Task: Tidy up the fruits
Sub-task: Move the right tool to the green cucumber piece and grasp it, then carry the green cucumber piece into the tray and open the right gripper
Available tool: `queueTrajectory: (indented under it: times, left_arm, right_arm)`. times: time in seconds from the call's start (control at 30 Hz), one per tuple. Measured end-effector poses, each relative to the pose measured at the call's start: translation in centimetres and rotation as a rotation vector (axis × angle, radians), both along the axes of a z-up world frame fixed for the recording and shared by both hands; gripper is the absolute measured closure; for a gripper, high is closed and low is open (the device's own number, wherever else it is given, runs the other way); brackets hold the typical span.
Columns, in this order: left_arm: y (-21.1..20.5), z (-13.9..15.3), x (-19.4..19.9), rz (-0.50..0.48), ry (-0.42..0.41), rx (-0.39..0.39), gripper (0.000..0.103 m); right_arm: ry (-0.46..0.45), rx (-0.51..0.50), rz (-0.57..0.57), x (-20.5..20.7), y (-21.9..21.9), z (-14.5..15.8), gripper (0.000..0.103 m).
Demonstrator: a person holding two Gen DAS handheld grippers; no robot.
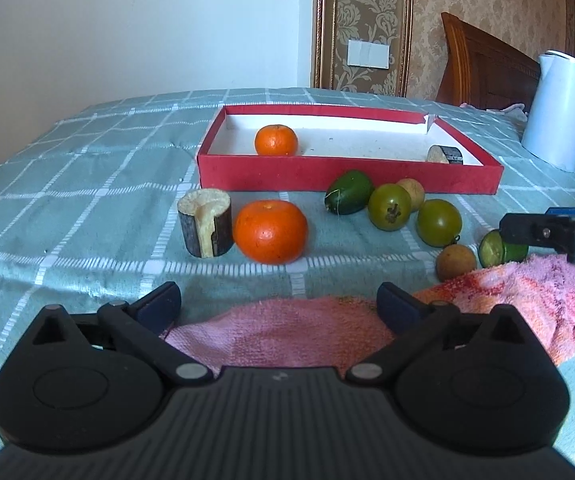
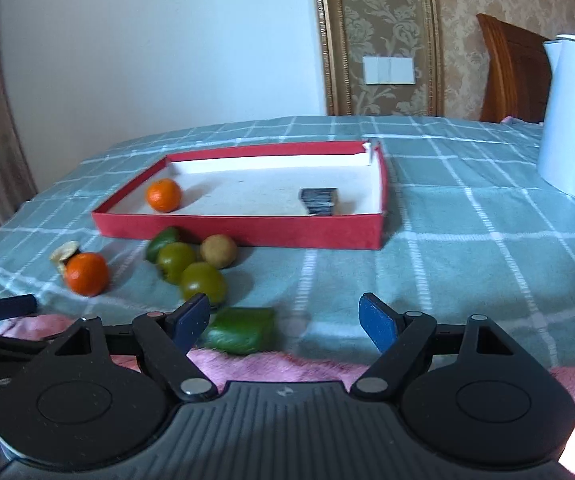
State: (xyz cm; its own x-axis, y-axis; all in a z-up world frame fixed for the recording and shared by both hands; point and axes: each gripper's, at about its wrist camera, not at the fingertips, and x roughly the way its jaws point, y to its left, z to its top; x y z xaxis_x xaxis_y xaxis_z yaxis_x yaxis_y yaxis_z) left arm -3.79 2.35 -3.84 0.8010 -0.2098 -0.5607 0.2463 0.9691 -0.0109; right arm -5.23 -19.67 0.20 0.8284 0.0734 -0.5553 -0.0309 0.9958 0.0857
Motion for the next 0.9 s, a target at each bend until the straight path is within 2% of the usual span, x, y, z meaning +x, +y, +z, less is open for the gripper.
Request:
queueTrajectory:
  times: [0.07,0.1,0.13,0.3,0.37,0.43,0.5,0.57,0.67,0.7,0.9]
  left_arm:
    - [0.0,0.0,-0.1,-0.001,-0.002,0.000,0.000]
    - [0.1,0.0,-0.1,-0.002,-0.003,-0.002,0.000]
    - [0.1,0.0,-0.2,-0.002,-0.002,-0.006,0.000]
    - [0.1,0.0,-0.1,-0.002,0.001,-0.009,0.000]
    - [0.1,0.0,-0.1,-0.002,0.001,-0.010,0.000]
    - [0.1,0.0,-0.1,-0.004,0.000,-0.013,0.000]
    - [0.2,0.0,-0.1,-0.004,0.001,-0.015,0.000]
    - [0.2,0.0,-0.1,-0.003,0.001,-0.014,0.000]
    - [0.1,0.1,-0.1,0.000,0.002,-0.010,0.000]
    - [0.0,0.1,-0.1,0.000,0.001,-0.002,0.000]
    - [-0.7,0.6,0.2,-0.006,-0.028,0.046,0.000]
  right_arm:
    - [-0.023,-0.029,-0.006,-0.2,0.7,0.0,0.024]
    - [-0.027,-0.041,-0.013,-0.2,0.8,-0.1,0.036]
    - [-0.017,-0.047,-0.015,0.1,0.9,-0.2,0.040]
    - [0.064,0.022,0.015,1.0,0.9,-0.7,0.040]
    - [0.090,0.016,0.015,1.4,1.3,-1.3,0.040]
    - [0.089,0.007,0.003,1.5,1.4,-1.9,0.043]
    - [0.073,0.008,-0.006,1.4,1.3,-1.8,0.055]
    - [0.071,0.038,0.008,1.4,0.9,-1.7,0.062]
    - [0.077,0.033,0.023,1.7,1.2,-1.9,0.063]
    - [0.069,0.036,0.025,1.6,1.2,-1.9,0.066]
    - [0.058,0.046,0.010,1.6,0.9,-1.5,0.068]
